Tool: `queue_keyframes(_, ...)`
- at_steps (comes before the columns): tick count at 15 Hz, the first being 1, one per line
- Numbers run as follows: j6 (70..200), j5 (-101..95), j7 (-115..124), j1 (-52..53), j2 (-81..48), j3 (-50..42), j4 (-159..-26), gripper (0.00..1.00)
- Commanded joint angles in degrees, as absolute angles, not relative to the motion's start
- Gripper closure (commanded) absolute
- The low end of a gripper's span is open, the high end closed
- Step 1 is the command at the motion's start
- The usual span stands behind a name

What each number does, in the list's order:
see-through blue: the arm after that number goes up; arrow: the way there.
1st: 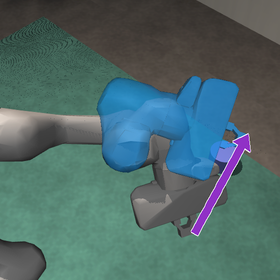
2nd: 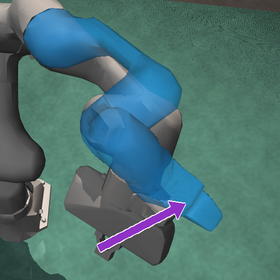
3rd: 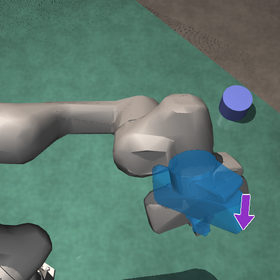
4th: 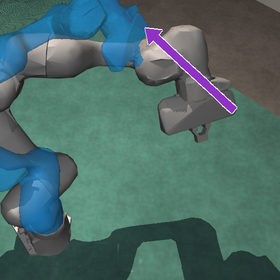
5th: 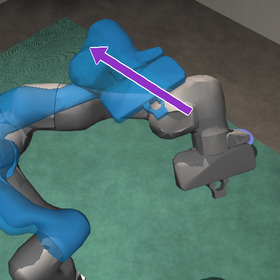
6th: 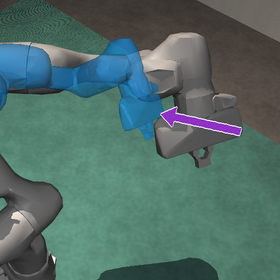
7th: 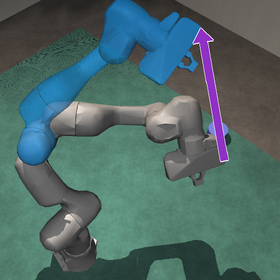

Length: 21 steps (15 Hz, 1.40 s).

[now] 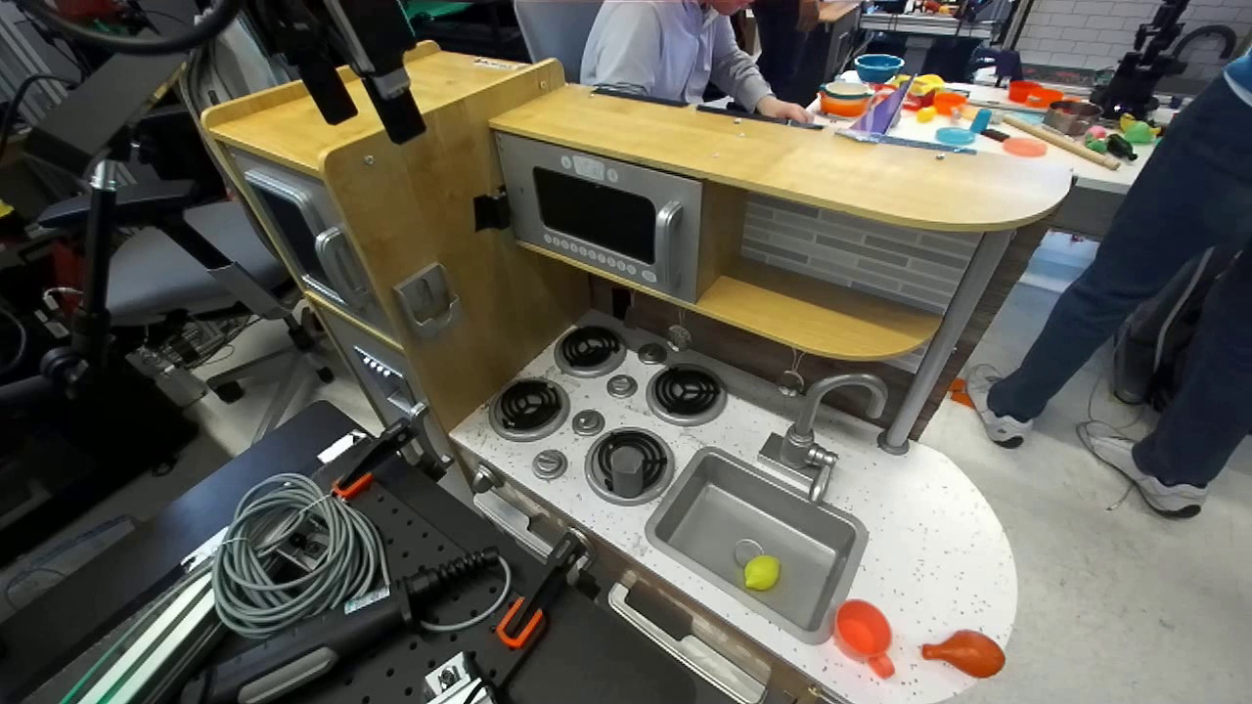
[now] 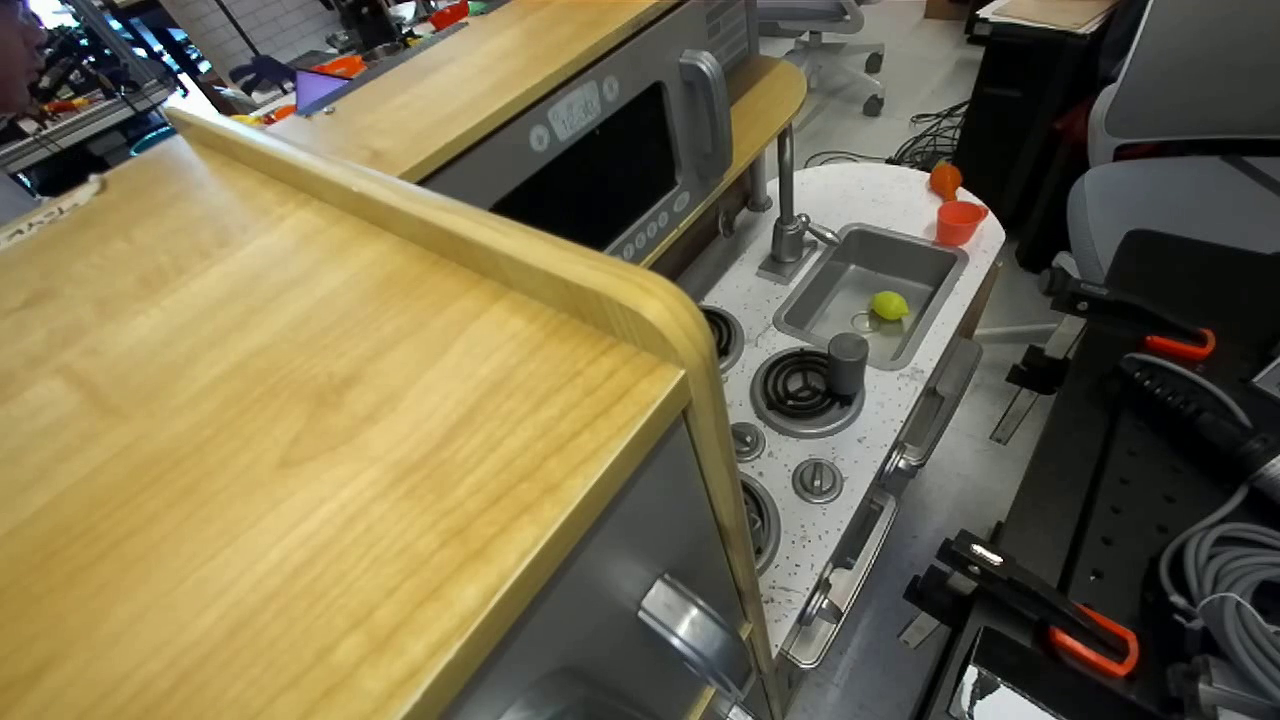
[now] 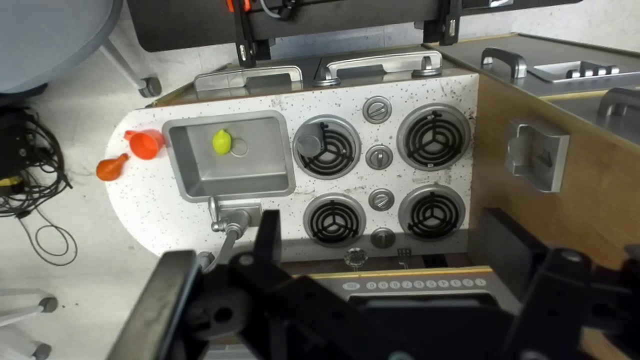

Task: Remove the grey block from the stove and put it in the orange cup

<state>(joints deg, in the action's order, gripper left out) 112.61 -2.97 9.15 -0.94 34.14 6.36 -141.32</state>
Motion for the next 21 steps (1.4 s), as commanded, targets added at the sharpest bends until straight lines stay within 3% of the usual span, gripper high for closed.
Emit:
queue_keyframes(1,121.98,-2.58,5.29,-1.26,25.55,2.32,-143.39,0.0)
queue_keyframes(7,135.2,-2.01,-3.54,-2.83,4.66,-4.14,-141.15,0.0)
queue_keyframes(21,134.77,-3.6,-10.8,-6.45,-37.74,-3.57,-114.82,0.0)
